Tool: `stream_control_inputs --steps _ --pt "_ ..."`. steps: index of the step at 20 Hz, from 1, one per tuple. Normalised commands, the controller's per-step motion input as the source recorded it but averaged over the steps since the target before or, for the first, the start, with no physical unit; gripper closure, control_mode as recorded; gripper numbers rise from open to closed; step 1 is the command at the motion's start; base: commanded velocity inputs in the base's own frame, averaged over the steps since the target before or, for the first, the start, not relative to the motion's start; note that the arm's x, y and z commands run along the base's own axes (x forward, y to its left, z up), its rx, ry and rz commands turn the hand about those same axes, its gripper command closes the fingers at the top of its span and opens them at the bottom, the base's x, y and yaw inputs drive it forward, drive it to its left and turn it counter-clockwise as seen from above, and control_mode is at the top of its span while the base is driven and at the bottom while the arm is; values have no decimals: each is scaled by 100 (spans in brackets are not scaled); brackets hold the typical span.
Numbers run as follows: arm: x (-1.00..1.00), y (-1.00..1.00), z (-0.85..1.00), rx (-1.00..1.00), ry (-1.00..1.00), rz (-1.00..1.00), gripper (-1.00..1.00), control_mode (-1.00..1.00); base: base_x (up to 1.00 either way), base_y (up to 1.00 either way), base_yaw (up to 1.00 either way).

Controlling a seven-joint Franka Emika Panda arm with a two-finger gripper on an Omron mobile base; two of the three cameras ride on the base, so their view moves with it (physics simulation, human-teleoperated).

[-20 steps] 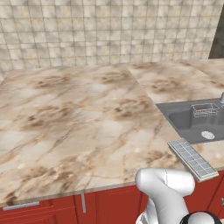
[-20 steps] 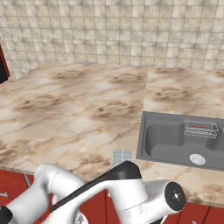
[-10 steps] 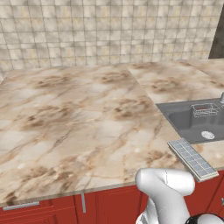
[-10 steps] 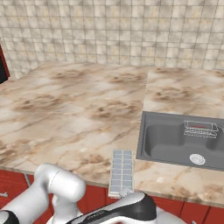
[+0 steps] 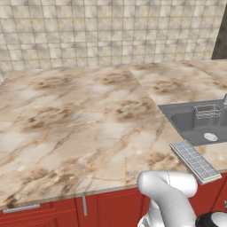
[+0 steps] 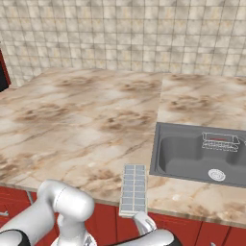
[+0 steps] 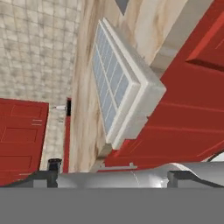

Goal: The ice cube tray has been filled with water. Take the tray and place it in the freezer to make ice. Close the freezer door after placing the tray.

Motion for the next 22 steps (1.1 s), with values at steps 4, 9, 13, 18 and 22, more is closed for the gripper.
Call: stream_control_inputs --steps 4,9,13,18,22 --pt "32 9 -9 26 1 0 -100 -100 0 0 0" --pt "33 0 -9 19 2 4 -100 -100 0 0 0" --pt "11 0 -25 5 0 4 -100 -100 0 0 0" --pt "9 0 -5 0 -4 0 -100 -100 0 0 0" --pt "13 0 -2 0 -5 0 -100 -100 0 0 0"
